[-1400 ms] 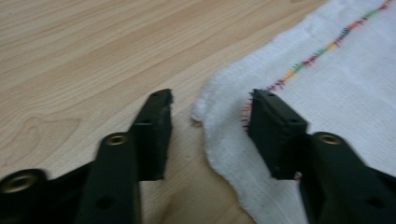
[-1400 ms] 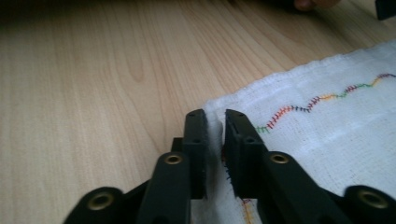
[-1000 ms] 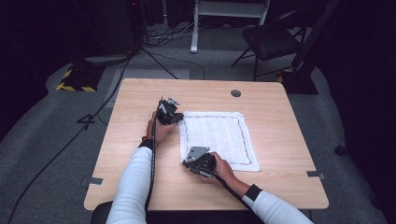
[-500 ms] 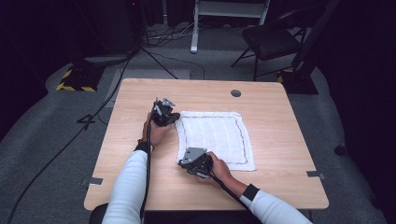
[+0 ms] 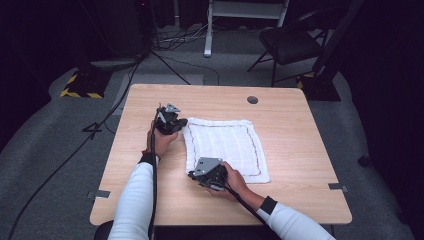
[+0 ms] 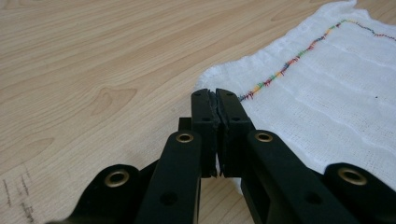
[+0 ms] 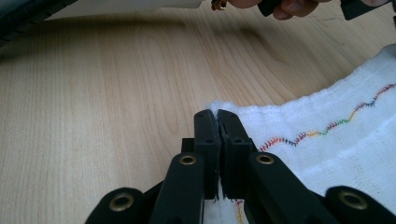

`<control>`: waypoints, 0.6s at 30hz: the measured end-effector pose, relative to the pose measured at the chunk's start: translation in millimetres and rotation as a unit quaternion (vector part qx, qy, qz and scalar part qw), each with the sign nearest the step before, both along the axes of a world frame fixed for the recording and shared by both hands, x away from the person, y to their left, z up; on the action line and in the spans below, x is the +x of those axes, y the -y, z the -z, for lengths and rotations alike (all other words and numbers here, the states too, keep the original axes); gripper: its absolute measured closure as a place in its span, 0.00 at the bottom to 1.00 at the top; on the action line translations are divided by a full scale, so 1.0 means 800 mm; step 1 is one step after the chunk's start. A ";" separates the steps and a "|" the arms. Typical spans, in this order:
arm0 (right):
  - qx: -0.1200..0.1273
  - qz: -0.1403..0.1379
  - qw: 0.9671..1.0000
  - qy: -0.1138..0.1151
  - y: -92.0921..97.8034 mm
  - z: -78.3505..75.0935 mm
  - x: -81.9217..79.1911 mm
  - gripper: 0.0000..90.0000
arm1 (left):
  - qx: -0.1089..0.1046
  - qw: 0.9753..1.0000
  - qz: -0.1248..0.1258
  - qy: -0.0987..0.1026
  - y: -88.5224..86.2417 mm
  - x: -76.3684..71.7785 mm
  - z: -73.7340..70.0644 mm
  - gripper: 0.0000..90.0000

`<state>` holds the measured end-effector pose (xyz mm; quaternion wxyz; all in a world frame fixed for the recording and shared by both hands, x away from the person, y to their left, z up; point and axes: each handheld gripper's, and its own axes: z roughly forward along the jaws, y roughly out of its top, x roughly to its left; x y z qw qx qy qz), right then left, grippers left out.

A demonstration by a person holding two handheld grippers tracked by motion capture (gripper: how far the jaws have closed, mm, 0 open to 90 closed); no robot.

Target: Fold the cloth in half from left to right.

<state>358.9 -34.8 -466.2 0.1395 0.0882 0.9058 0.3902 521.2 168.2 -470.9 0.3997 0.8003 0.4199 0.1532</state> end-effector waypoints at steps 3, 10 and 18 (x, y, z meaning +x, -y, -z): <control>0.005 0.000 1.000 0.006 0.000 -0.005 -0.003 0.98 | -0.003 1.000 0.000 0.005 -0.003 -0.001 -0.005 0.97; 0.015 0.009 1.000 0.019 0.016 -0.019 -0.006 0.98 | 0.003 1.000 0.007 0.015 0.014 0.002 -0.017 0.97; 0.037 0.047 0.998 0.022 0.060 -0.035 -0.007 0.98 | 0.013 0.999 0.021 0.029 0.059 0.012 -0.031 0.97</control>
